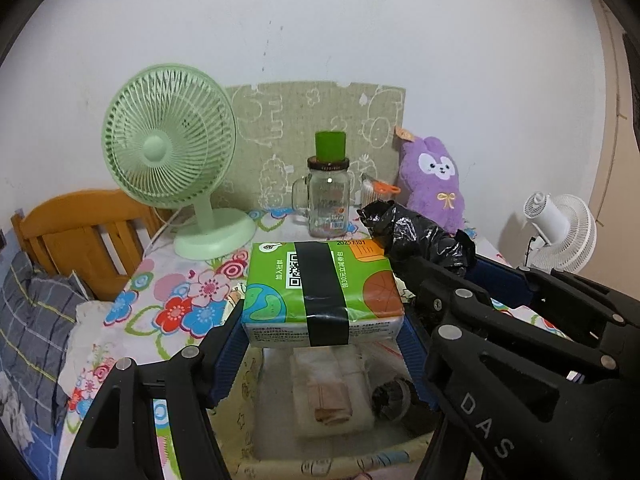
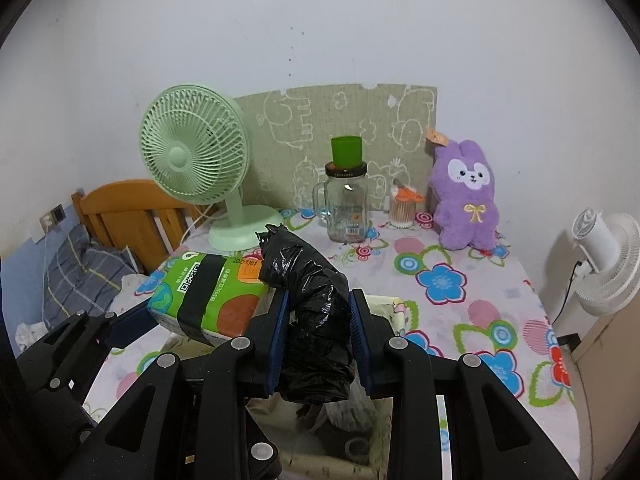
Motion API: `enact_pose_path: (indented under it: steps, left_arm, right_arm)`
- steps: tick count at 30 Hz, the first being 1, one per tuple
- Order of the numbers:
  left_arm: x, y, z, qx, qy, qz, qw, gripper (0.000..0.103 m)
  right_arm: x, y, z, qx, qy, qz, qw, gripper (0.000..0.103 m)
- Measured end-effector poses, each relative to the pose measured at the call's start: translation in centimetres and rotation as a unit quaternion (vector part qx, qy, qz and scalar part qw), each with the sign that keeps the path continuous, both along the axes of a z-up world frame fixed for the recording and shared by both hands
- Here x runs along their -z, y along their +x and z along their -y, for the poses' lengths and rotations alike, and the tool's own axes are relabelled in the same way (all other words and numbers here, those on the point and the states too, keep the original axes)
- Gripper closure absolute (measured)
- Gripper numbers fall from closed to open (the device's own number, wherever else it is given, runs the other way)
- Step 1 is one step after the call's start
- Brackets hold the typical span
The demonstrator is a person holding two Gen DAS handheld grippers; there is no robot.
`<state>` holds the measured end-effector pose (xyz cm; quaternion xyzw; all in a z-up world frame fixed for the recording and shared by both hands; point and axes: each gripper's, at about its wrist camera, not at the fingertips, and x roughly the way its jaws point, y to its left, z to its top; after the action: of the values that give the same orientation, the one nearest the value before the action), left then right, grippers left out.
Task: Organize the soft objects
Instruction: 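Release the green tissue pack into the box with the left tool while the right tool drops the black bag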
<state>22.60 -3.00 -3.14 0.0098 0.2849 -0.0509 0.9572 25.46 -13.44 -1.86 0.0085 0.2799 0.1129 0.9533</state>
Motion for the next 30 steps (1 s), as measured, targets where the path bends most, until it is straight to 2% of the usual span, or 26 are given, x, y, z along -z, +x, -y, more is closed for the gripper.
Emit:
enact_pose_path:
  steps: [5, 9, 12, 17, 18, 21, 22, 24, 27, 30]
  left_arm:
    - [1.4, 1.4, -0.3, -0.016, -0.004, -0.016, 0.9997, 0.029]
    - [2.5, 2.2, -0.6, -0.018, -0.019, -0.040, 0.9989, 0.019]
    - [3.1, 2.5, -0.5, -0.026, -0.008, -0.049, 0.9985, 0.012]
    - [3.7, 2.8, -0.4, -0.027, -0.004, -0.064, 0.9975, 0.011]
    - [3.8, 2.9, -0.4, -0.025, -0.005, -0.066, 0.9975, 0.011]
    - [3.9, 2.7, -0.2, -0.023, 0.000, -0.064, 0.9977, 0.010]
    - [3.9, 2.6, -0.2, -0.022, 0.002, -0.062, 0.9979, 0.009]
    - [3.8, 2.5, -0.2, -0.021, 0.004, -0.059, 0.9980, 0.009]
    - [3.6, 2.2, -0.2, -0.023, 0.004, -0.057, 0.9981, 0.009]
    - [3.3, 1.8, 0.0, -0.020, 0.007, -0.054, 0.9983, 0.009]
  right_arm:
    - [1.4, 1.8, -0.3, -0.008, 0.006, -0.015, 1.000, 0.070]
    - [2.5, 2.5, -0.5, -0.014, 0.015, -0.021, 1.000, 0.070]
    - [3.1, 2.8, -0.6, -0.016, 0.008, -0.019, 1.000, 0.069]
    - [4.0, 3.6, -0.5, -0.023, 0.014, -0.039, 0.999, 0.065]
    - [4.1, 3.6, -0.5, -0.024, 0.014, -0.041, 0.999, 0.062]
    - [4.4, 3.8, -0.5, -0.021, 0.010, -0.048, 0.999, 0.038]
    - [4.4, 3.7, -0.6, -0.019, 0.005, -0.045, 0.999, 0.034]
    - [4.4, 3.7, -0.6, -0.022, -0.003, -0.044, 0.999, 0.032]
    - [4.4, 3.6, -0.6, -0.028, 0.001, -0.054, 0.998, 0.020]
    - [4.2, 3.2, -0.4, -0.028, 0.006, -0.053, 0.998, 0.016]
